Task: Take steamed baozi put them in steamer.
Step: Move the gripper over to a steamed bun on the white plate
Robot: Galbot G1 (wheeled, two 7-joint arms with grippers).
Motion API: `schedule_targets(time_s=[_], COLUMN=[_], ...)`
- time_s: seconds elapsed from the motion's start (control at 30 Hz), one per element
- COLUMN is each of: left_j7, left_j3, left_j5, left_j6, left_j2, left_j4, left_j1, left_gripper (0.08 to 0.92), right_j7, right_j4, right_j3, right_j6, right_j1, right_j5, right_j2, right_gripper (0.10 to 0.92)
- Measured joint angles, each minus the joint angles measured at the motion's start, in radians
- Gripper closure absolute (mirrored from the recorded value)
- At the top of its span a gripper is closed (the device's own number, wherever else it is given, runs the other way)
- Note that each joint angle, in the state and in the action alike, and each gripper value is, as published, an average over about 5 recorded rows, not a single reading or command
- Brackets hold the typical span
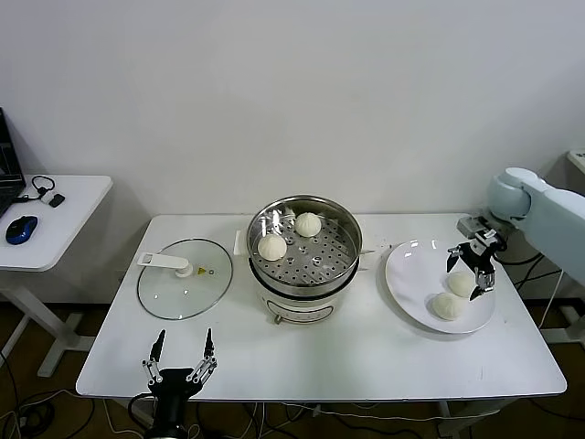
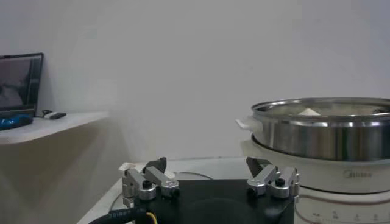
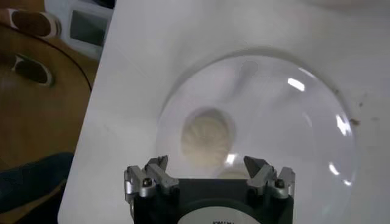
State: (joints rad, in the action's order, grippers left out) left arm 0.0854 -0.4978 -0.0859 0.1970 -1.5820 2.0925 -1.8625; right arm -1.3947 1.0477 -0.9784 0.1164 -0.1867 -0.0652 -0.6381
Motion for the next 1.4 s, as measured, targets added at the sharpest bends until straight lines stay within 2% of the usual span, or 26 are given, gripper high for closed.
schedule_targets(time_s=[0.6, 1.4], left_j7=[0.0, -0.001], left_j3=[0.0, -0.001], left_j5=[0.002, 0.007], left_j6=[0.002, 0.002], left_j2=[0.0, -0.002], left_j4=[-0.008, -0.011], left_j1=[-0.003, -0.002], left_gripper=[0.177, 0.177], right_j7=[0.052, 0.07], right_j4=[-0.09, -0.116], right_j3=[0.129, 0.198], right_j6=[0.012, 0.02], right_j1=[0.136, 0.205], right_j5=[-0.084, -0.147], right_j2=[-0.06, -0.099], right_gripper=[0.203, 0.203])
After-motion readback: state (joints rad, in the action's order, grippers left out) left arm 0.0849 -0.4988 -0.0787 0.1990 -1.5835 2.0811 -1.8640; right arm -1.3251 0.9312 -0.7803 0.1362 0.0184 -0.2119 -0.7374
